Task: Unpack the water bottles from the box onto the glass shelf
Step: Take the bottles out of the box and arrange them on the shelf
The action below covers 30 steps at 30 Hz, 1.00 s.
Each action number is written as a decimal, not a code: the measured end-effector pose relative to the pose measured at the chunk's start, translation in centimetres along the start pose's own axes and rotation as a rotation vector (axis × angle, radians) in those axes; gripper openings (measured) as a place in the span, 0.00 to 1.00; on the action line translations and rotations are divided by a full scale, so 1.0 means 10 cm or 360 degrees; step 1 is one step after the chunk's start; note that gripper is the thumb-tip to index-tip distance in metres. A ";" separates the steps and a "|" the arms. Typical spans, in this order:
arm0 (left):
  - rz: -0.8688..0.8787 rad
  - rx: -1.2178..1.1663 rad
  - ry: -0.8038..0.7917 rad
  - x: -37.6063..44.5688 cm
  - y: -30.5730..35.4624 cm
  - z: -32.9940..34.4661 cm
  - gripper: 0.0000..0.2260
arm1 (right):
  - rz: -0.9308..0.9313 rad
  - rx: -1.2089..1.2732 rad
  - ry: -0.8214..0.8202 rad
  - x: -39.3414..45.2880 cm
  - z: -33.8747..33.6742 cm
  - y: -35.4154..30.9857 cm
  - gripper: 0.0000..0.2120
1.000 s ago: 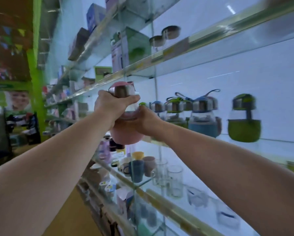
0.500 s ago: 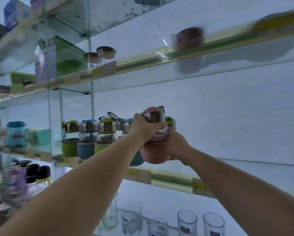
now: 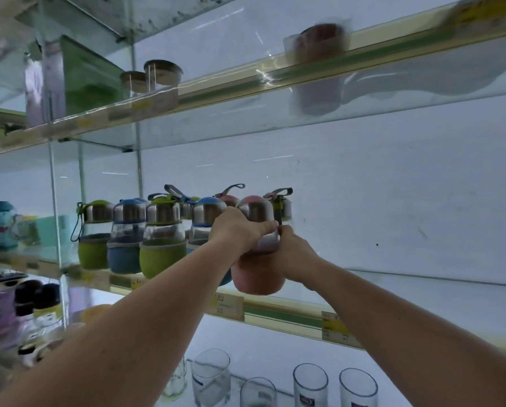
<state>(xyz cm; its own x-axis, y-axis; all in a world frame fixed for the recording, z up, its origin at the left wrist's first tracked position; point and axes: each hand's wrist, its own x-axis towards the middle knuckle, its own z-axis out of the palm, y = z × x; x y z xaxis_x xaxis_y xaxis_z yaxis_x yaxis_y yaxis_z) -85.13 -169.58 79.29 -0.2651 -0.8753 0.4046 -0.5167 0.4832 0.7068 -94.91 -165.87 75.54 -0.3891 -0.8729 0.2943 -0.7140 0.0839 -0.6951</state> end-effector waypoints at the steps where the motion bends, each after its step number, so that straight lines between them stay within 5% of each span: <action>1: 0.0008 0.0006 -0.0002 0.00 0.00 0.01 0.22 | -0.0014 -0.0005 0.0008 -0.01 0.01 0.01 0.42; 7: 0.0086 -0.0180 0.0009 -0.06 -0.06 -0.07 0.29 | -0.0066 0.0020 -0.0141 -0.06 -0.16 -0.14 0.52; 11: 0.0174 -0.0249 0.0264 -0.12 -0.16 -0.36 0.22 | -0.0038 -0.0733 -0.0145 -0.27 -0.55 -0.58 0.23; 14: 0.0088 -0.0224 0.0382 -0.16 -0.35 -0.64 0.19 | -0.0188 -0.1202 -0.0015 -0.42 -0.67 -1.02 0.20; 17: -0.0021 -0.0163 0.0452 -0.25 -0.61 -0.94 0.16 | -0.0460 -0.1031 0.0041 -0.46 -0.54 -1.36 0.29; 21: -0.0221 -0.0096 0.0501 -0.50 -1.01 -1.27 0.15 | -0.0743 -0.0854 -0.0219 -0.55 0.09 -1.67 0.24; 23: -0.0314 -0.0071 0.0525 -0.65 -1.25 -1.42 0.15 | -0.0809 -0.0849 -0.0385 -0.61 0.51 -1.72 0.17; 27: -0.0530 0.0057 0.0515 -1.00 -1.75 -1.67 0.16 | -0.0817 -0.0756 -0.0700 -0.75 1.31 -1.70 0.23; 30: -0.0686 0.0100 0.0525 -1.31 -2.11 -1.75 0.06 | -0.0766 -0.0556 -0.0865 -0.90 1.90 -1.61 0.18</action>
<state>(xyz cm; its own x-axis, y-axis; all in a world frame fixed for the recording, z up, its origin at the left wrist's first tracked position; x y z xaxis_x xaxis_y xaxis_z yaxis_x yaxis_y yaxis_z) -56.48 -167.93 69.23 0.2460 -0.9356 0.2534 -0.5722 0.0709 0.8171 -68.85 -168.48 71.66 0.2812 -0.9558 0.0862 -0.9070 -0.2940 -0.3015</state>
